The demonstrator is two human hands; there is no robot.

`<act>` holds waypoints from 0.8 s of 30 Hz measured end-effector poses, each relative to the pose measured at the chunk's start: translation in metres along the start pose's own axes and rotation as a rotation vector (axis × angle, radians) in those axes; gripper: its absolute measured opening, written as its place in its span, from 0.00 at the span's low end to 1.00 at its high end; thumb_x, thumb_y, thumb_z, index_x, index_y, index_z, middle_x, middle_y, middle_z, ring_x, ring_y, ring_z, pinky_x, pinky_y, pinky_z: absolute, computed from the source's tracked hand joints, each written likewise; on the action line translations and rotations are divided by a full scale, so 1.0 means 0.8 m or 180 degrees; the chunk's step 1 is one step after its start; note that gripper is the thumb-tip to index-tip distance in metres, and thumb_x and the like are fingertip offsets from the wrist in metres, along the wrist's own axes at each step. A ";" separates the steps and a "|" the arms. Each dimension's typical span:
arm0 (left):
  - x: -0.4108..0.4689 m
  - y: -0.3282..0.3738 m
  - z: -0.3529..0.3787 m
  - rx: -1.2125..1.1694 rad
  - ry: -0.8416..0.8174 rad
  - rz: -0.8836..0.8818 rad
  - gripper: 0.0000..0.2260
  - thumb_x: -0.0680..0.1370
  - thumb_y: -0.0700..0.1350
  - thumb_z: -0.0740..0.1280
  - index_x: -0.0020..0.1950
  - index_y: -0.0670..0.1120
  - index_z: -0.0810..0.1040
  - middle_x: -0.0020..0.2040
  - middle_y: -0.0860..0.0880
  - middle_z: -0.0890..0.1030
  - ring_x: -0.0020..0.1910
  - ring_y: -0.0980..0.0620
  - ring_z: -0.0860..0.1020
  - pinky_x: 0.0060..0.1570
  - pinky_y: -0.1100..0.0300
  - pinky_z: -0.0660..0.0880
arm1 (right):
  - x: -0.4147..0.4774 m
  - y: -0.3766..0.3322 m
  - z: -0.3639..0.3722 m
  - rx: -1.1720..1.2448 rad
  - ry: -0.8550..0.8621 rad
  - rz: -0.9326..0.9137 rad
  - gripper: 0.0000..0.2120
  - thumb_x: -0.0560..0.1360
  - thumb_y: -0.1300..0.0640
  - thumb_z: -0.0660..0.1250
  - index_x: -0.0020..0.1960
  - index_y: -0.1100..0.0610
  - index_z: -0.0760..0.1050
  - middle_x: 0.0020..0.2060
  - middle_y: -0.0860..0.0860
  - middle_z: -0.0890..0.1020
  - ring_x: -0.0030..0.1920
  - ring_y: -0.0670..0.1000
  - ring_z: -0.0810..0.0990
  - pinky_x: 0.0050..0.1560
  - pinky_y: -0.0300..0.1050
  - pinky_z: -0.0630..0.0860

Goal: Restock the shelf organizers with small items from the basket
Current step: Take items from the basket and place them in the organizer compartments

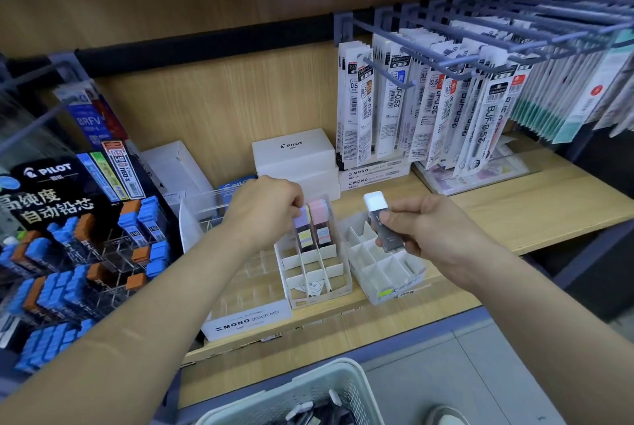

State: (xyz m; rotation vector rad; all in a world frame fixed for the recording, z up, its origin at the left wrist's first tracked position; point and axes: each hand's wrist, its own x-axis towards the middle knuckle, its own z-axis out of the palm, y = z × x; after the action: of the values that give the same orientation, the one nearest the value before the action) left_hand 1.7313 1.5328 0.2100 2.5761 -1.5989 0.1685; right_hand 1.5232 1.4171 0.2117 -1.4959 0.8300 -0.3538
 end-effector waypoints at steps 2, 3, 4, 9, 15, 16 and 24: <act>-0.001 0.001 0.003 0.0213 0.0034 0.0049 0.08 0.79 0.49 0.63 0.53 0.51 0.80 0.48 0.48 0.83 0.49 0.44 0.78 0.44 0.56 0.74 | 0.000 0.003 -0.002 -0.0094 0.0073 0.0045 0.07 0.77 0.60 0.68 0.53 0.63 0.81 0.40 0.56 0.84 0.37 0.55 0.77 0.30 0.39 0.63; -0.001 0.002 0.004 0.0340 0.0059 0.0099 0.08 0.79 0.50 0.63 0.53 0.51 0.80 0.48 0.48 0.82 0.49 0.44 0.78 0.43 0.56 0.74 | 0.000 0.004 -0.003 -0.0114 0.0101 0.0081 0.07 0.77 0.59 0.69 0.52 0.63 0.81 0.38 0.56 0.83 0.36 0.56 0.78 0.30 0.40 0.63; -0.002 0.003 0.005 0.0451 0.0084 0.0156 0.09 0.79 0.49 0.62 0.53 0.50 0.80 0.49 0.48 0.81 0.48 0.44 0.78 0.42 0.56 0.73 | -0.001 0.004 -0.004 -0.0127 0.0115 0.0133 0.08 0.77 0.58 0.69 0.52 0.62 0.80 0.37 0.56 0.82 0.35 0.56 0.81 0.30 0.41 0.63; -0.003 0.010 -0.003 0.0087 0.0384 0.0111 0.08 0.79 0.47 0.64 0.51 0.47 0.80 0.48 0.49 0.80 0.47 0.45 0.78 0.42 0.54 0.75 | -0.007 0.007 -0.008 0.0041 0.0011 0.0263 0.05 0.77 0.59 0.68 0.50 0.60 0.78 0.36 0.55 0.81 0.36 0.55 0.84 0.27 0.38 0.73; -0.009 0.074 -0.029 -0.2990 -0.0593 -0.0146 0.05 0.77 0.49 0.68 0.47 0.49 0.82 0.36 0.53 0.82 0.32 0.57 0.79 0.37 0.59 0.79 | -0.011 0.005 -0.009 0.0193 -0.0401 0.0098 0.04 0.76 0.66 0.69 0.48 0.58 0.79 0.37 0.57 0.82 0.36 0.52 0.81 0.36 0.40 0.80; -0.010 0.082 -0.027 -0.3169 -0.0732 -0.0153 0.06 0.77 0.47 0.69 0.50 0.46 0.82 0.35 0.50 0.82 0.30 0.57 0.79 0.34 0.61 0.78 | -0.011 0.004 -0.008 0.0198 -0.0425 0.0087 0.04 0.75 0.65 0.69 0.48 0.58 0.80 0.37 0.56 0.82 0.36 0.52 0.81 0.36 0.39 0.80; 0.008 0.077 -0.023 -0.3638 0.0453 -0.0574 0.07 0.75 0.40 0.71 0.41 0.53 0.83 0.34 0.47 0.83 0.32 0.53 0.79 0.41 0.59 0.81 | -0.005 0.006 -0.052 0.0400 0.0938 0.0295 0.06 0.78 0.61 0.65 0.51 0.59 0.80 0.39 0.54 0.82 0.37 0.50 0.77 0.34 0.39 0.72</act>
State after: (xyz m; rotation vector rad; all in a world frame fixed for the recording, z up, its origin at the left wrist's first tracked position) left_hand 1.6781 1.5030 0.2311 1.7107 -0.9343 -0.4397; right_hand 1.4909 1.3898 0.2132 -1.3008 1.0862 -0.5558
